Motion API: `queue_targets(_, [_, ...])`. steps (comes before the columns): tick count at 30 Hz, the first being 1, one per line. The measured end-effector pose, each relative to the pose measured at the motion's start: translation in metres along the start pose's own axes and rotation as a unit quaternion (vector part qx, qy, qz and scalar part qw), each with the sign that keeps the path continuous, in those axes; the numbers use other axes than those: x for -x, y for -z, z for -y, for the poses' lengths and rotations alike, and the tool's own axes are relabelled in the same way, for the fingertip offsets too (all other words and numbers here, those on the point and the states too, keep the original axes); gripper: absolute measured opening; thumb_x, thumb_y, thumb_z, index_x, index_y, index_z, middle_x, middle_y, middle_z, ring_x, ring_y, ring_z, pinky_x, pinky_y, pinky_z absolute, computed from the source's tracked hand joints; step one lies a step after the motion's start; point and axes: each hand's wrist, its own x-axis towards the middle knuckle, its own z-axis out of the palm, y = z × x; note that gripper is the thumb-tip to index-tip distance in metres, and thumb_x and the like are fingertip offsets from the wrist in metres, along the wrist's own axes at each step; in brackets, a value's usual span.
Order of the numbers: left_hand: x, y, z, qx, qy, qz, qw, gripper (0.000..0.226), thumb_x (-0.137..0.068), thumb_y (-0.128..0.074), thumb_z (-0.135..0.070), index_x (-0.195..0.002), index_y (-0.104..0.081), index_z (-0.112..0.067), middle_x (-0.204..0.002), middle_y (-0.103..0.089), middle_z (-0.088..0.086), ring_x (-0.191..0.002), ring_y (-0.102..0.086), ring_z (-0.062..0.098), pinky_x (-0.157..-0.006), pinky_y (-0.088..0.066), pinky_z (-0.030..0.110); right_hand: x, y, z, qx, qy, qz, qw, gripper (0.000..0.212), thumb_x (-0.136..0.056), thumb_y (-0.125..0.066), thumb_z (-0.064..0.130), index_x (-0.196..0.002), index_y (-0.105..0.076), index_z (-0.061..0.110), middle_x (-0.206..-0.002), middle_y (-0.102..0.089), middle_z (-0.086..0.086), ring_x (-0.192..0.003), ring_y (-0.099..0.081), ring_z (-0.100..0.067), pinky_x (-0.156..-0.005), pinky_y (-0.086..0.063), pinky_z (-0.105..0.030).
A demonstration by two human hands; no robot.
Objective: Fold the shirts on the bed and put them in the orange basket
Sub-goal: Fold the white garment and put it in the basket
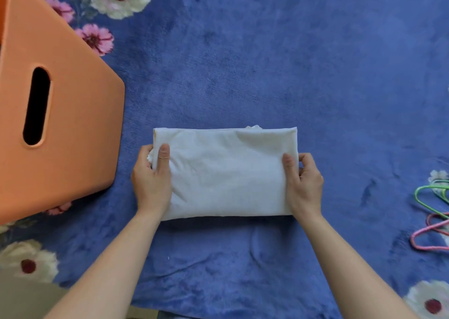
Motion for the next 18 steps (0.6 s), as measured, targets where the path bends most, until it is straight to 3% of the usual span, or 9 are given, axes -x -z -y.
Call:
queue_targets(4, [-0.005, -0.004, 0.008, -0.026, 0.000, -0.002, 1.000, 0.024, -0.095, -0.054, -0.039, -0.092, -0.052, -0.015, -0.072, -0.054, -0.014, -0.063, -0.051, -0.002, -0.055, -0.035, 0.010, -0.004, -0.007, -0.006, 0.031, -0.001, -0.023, 0.999, 0.034, -0.096, -0.048, 0.043, -0.084, -0.047, 0.011, -0.052, -0.041, 0.005, -0.053, -0.040, -0.017, -0.055, -0.032, -0.036])
queue_targets(7, [-0.004, 0.000, 0.005, -0.036, -0.013, -0.005, 0.999, 0.025, -0.093, -0.054, -0.042, -0.096, -0.050, -0.018, -0.076, -0.055, -0.015, -0.069, -0.053, 0.006, -0.064, -0.037, 0.024, -0.001, -0.005, -0.006, 0.042, 0.012, -0.041, 0.998, 0.031, -0.096, -0.048, 0.042, -0.085, -0.047, 0.013, -0.054, -0.043, 0.007, -0.054, -0.043, -0.018, -0.055, -0.033, -0.037])
queue_targets(10, [-0.002, 0.001, 0.008, -0.099, -0.001, -0.025, 0.995, 0.039, -0.094, -0.054, -0.039, -0.120, -0.045, -0.012, -0.099, -0.057, 0.000, -0.091, -0.050, 0.023, -0.075, -0.035, 0.032, -0.002, -0.009, -0.006, 0.074, 0.023, -0.063, 0.995, 0.030, -0.095, -0.049, 0.043, -0.100, -0.047, 0.014, -0.081, -0.054, 0.004, -0.078, -0.053, -0.025, -0.069, -0.042, -0.041])
queue_targets(12, [0.000, -0.001, 0.006, -0.188, -0.095, -0.062, 0.976, 0.053, -0.093, -0.052, -0.039, -0.132, -0.039, -0.007, -0.126, -0.046, 0.017, -0.110, -0.039, 0.025, -0.091, -0.029, 0.038, -0.005, -0.014, -0.003, 0.110, 0.121, -0.119, 0.979, 0.039, -0.092, -0.048, 0.040, -0.115, -0.048, 0.008, -0.108, -0.054, -0.006, -0.101, -0.048, -0.023, -0.088, -0.040, -0.045])
queue_targets(14, [0.010, -0.011, -0.002, -0.255, -0.224, -0.031, 0.940, 0.052, -0.092, -0.043, -0.039, -0.136, -0.036, -0.011, -0.141, -0.036, 0.021, -0.128, -0.029, 0.026, -0.103, -0.019, 0.040, -0.007, -0.025, 0.006, 0.178, 0.253, -0.128, 0.942, 0.044, -0.091, -0.046, 0.034, -0.126, -0.044, 0.007, -0.129, -0.048, -0.012, -0.121, -0.040, -0.021, -0.102, -0.025, -0.040])
queue_targets(16, [0.023, -0.028, -0.002, -0.318, -0.317, 0.053, 0.892, 0.051, -0.093, -0.036, -0.037, -0.141, -0.032, -0.018, -0.151, -0.026, 0.015, -0.140, -0.017, 0.025, -0.112, -0.007, 0.039, -0.006, -0.041, 0.011, 0.263, 0.347, -0.064, 0.898, 0.050, -0.093, -0.041, 0.034, -0.139, -0.037, 0.013, -0.146, -0.036, -0.009, -0.136, -0.028, -0.022, -0.112, -0.010, -0.033])
queue_targets(18, [0.026, -0.038, 0.010, -0.388, -0.325, 0.092, 0.858, 0.056, -0.094, -0.031, -0.040, -0.146, -0.026, -0.021, -0.156, -0.020, 0.013, -0.144, -0.009, 0.024, -0.116, 0.004, 0.037, -0.010, -0.053, 0.005, 0.348, 0.390, 0.010, 0.853, 0.057, -0.095, -0.034, 0.039, -0.147, -0.026, 0.017, -0.154, -0.028, -0.008, -0.142, -0.018, -0.022, -0.115, -0.002, -0.036])
